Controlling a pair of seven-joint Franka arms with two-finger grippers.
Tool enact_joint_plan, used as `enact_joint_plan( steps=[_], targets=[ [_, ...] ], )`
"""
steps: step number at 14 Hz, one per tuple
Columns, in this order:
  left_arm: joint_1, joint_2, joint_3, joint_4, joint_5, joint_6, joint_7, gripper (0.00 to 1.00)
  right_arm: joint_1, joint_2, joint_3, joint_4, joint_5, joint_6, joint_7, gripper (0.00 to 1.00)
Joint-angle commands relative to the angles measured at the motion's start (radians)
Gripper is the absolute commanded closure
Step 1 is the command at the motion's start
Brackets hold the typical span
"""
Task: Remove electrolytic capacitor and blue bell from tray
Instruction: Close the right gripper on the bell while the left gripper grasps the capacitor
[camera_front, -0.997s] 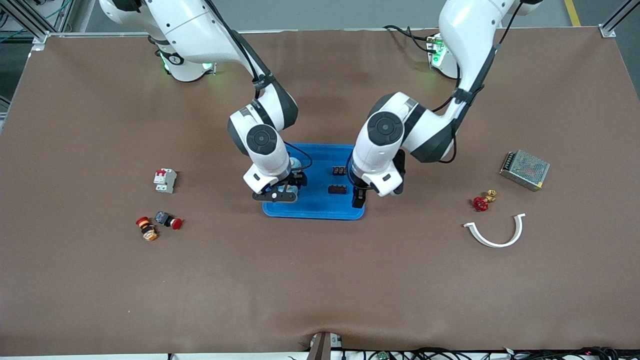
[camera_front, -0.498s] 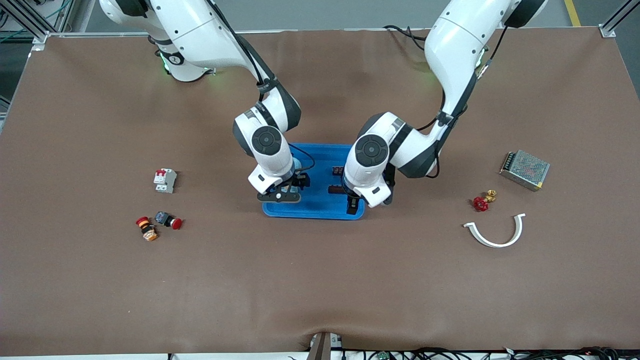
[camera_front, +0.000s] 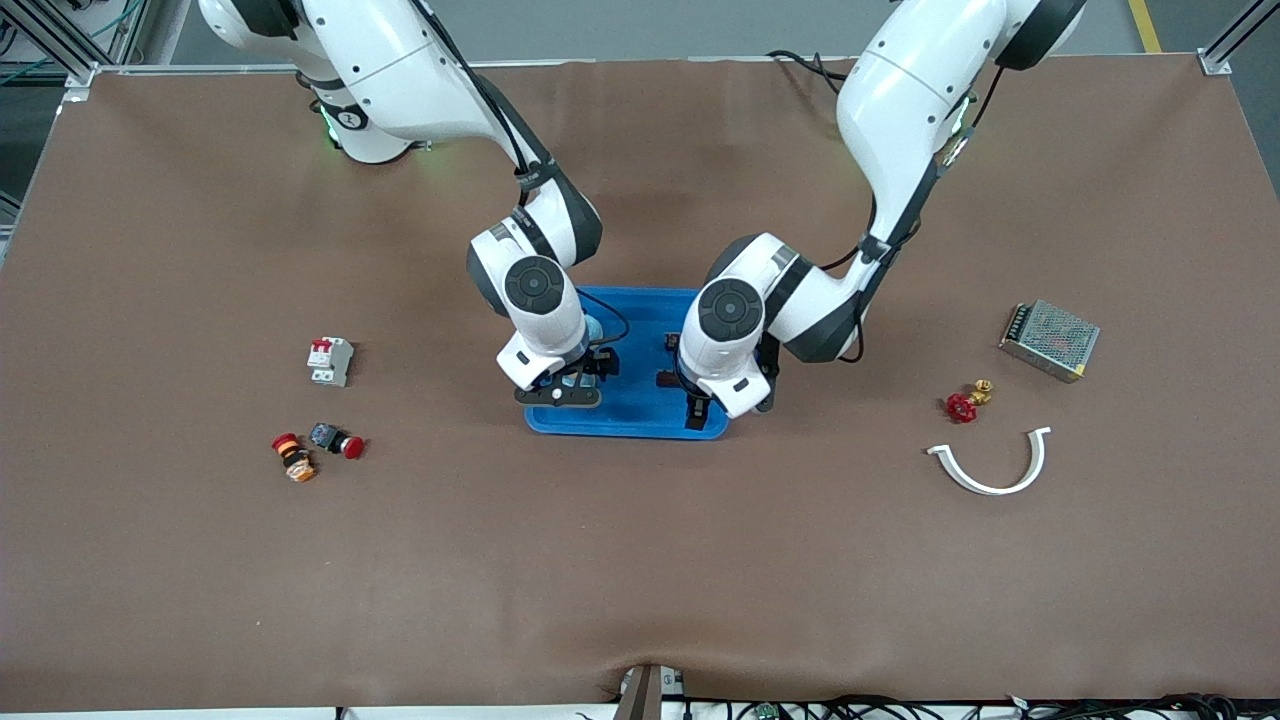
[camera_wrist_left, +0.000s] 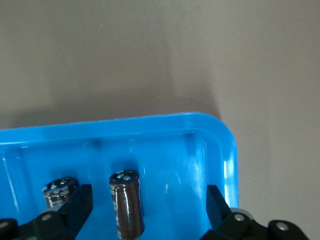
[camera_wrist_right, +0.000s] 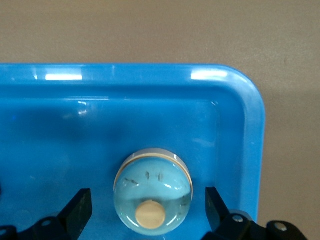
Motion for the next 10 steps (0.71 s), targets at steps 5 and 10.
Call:
enact_joint_plan(
  steps=[5, 10],
  targets=[
    [-0.030, 0.041, 0.006, 0.043, 0.010, 0.017, -0.064, 0.00, 0.008, 0.028, -0.009, 0.018, 0.005, 0.022, 0.012, 0.00],
    [-0.043, 0.054, 0.007, 0.041, 0.016, 0.017, -0.084, 0.00, 0.009, 0.028, -0.010, 0.018, 0.005, 0.022, 0.010, 0.00]
  ],
)
